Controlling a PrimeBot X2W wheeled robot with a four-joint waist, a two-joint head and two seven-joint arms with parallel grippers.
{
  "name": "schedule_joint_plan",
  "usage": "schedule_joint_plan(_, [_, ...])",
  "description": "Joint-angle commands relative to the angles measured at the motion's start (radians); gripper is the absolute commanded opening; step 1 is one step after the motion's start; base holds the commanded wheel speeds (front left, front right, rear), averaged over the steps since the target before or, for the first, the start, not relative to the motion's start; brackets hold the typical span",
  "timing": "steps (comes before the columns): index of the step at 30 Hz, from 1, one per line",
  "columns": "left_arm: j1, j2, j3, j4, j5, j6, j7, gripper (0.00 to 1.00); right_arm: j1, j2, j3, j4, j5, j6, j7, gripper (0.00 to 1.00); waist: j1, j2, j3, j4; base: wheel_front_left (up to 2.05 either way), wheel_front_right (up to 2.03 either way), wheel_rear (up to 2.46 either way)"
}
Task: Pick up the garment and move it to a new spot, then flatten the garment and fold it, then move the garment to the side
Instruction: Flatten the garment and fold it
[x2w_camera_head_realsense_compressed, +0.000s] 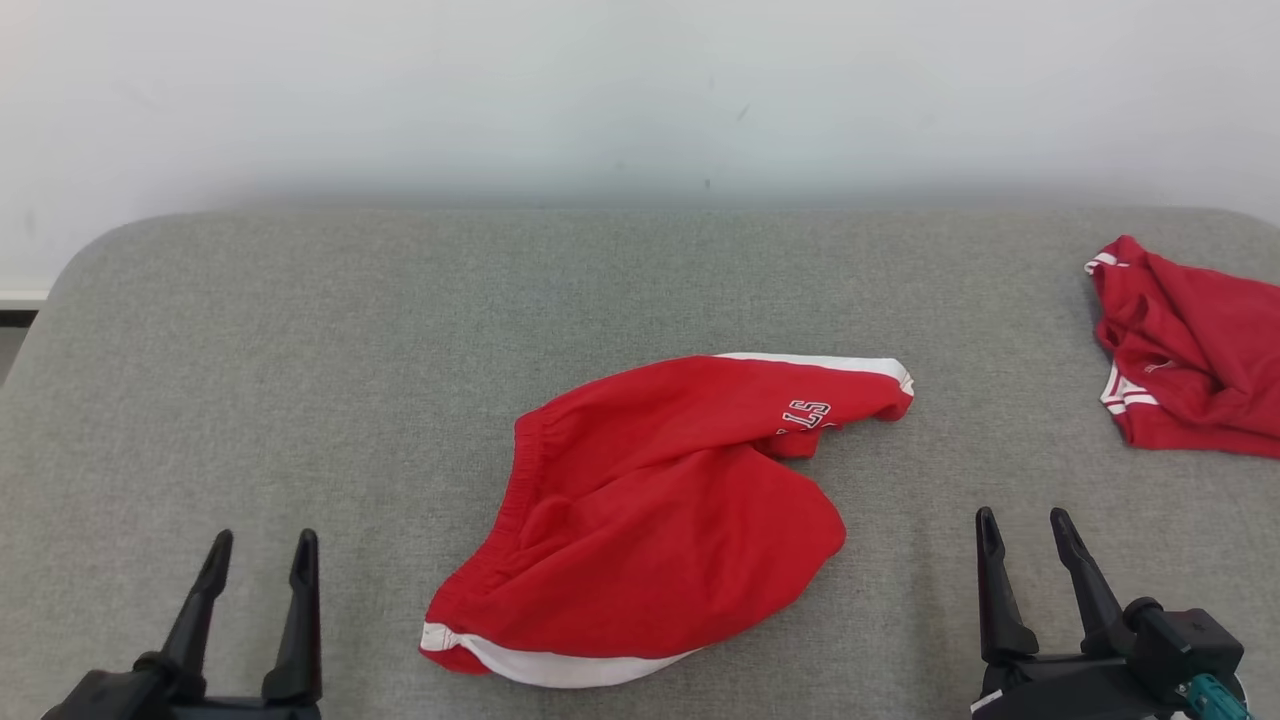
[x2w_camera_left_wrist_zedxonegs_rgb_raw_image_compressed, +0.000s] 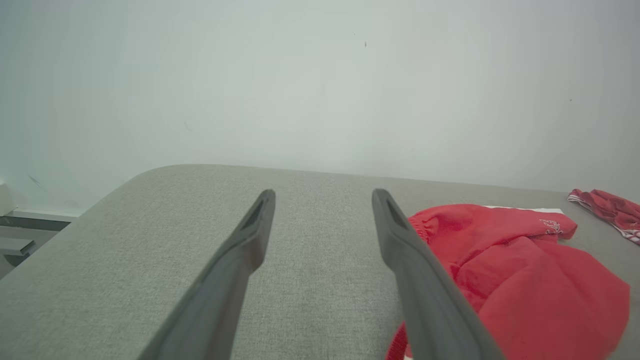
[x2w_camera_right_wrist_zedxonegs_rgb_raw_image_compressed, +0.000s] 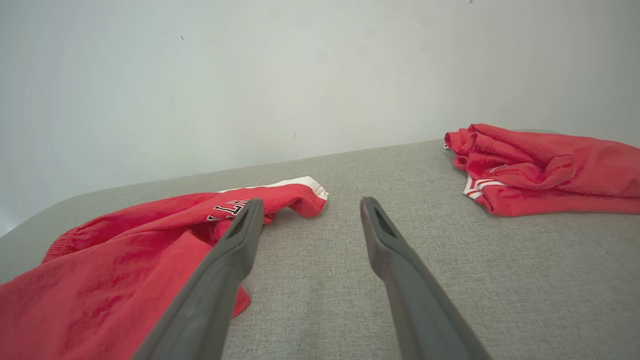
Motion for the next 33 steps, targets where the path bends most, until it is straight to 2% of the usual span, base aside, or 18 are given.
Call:
schedule_joint_plan(1, [0.022, -0.016, 0.026, -0.007, 0.028, -0.005, -0.003, 1.00, 0.010, -0.006, 0.000, 0.002, -0.006, -0.003, 0.000, 1.00, 0.0001, 0.0001, -0.008, -0.006, 0.00, 0.00, 0.00])
schedule_joint_plan(16, [0.078, -0.130, 0.162, 0.036, 0.144, -0.018, -0.003, 1.00, 0.034, -0.013, 0.014, 0.025, -0.003, -0.003, 0.000, 1.00, 0.0001, 0.0001, -0.038, -0.013, 0.00, 0.00, 0.00])
schedule_joint_plan(26, [0.081, -0.159, 0.171, 0.047, 0.162, -0.025, -0.003, 1.00, 0.036, -0.029, 0.032, 0.048, 0.012, -0.003, 0.000, 1.00, 0.0001, 0.0001, -0.053, -0.009, 0.00, 0.00, 0.00])
schedule_joint_plan(33, [0.052, -0.153, 0.134, 0.047, 0.155, -0.025, -0.003, 1.00, -0.036, -0.054, 0.106, 0.098, 0.012, -0.003, 0.015, 1.00, 0.0001, 0.0001, -0.043, 0.018, 0.00, 0.00, 0.00])
